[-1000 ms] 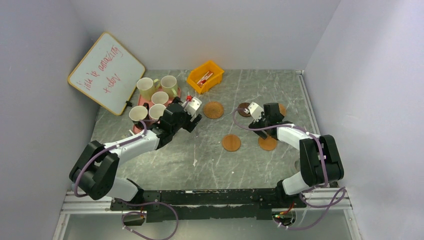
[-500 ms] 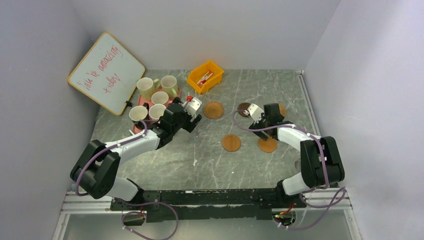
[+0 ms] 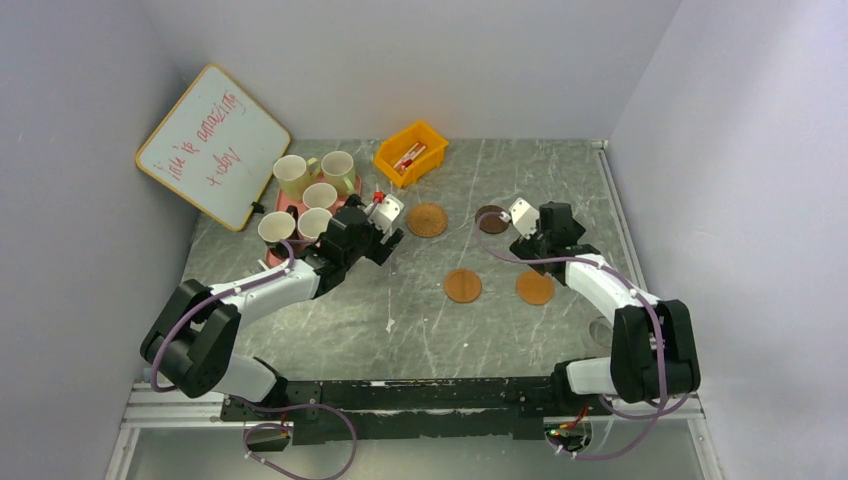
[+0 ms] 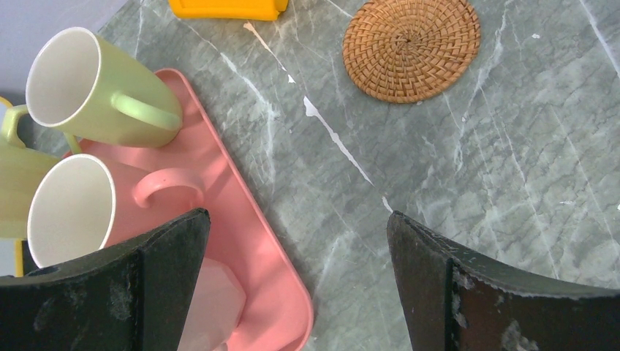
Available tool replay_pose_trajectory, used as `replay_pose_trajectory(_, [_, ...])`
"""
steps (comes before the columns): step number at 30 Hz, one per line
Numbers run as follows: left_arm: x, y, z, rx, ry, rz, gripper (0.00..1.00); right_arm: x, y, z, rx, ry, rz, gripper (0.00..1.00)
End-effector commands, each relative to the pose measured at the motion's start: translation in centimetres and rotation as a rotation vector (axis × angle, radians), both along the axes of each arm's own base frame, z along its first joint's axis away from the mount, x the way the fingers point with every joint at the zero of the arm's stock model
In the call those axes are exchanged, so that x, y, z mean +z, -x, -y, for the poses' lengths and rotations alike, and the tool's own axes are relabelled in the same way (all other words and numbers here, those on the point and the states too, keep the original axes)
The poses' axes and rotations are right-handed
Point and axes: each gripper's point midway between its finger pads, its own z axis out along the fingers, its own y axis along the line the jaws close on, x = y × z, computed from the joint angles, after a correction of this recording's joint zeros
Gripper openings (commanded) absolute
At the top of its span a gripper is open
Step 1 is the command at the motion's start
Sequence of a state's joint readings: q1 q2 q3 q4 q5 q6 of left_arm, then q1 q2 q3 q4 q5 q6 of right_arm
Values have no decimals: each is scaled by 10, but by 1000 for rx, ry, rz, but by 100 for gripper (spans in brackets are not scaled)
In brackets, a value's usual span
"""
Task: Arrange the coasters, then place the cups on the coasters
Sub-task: Move the coaster to the center of the board.
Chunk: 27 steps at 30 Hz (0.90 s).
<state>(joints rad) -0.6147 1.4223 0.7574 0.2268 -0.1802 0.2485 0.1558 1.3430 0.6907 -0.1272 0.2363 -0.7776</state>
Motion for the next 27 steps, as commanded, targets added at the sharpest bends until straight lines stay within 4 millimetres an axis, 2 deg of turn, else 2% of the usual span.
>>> replay_pose_trajectory(1, [24, -7, 6, -7, 49, 51, 96, 3, 14, 22, -31, 70, -21, 100])
replay_pose_trajectory(13, [25, -5, 6, -12, 51, 54, 96, -24, 39, 58, -81, 105, -105, 100])
replay_pose_trajectory(19, [25, -6, 6, -12, 52, 51, 96, -37, 48, 51, -37, 77, -154, 100])
replay_pose_trajectory(27, [25, -6, 6, -11, 51, 52, 96, -42, 41, 44, -31, 29, -136, 100])
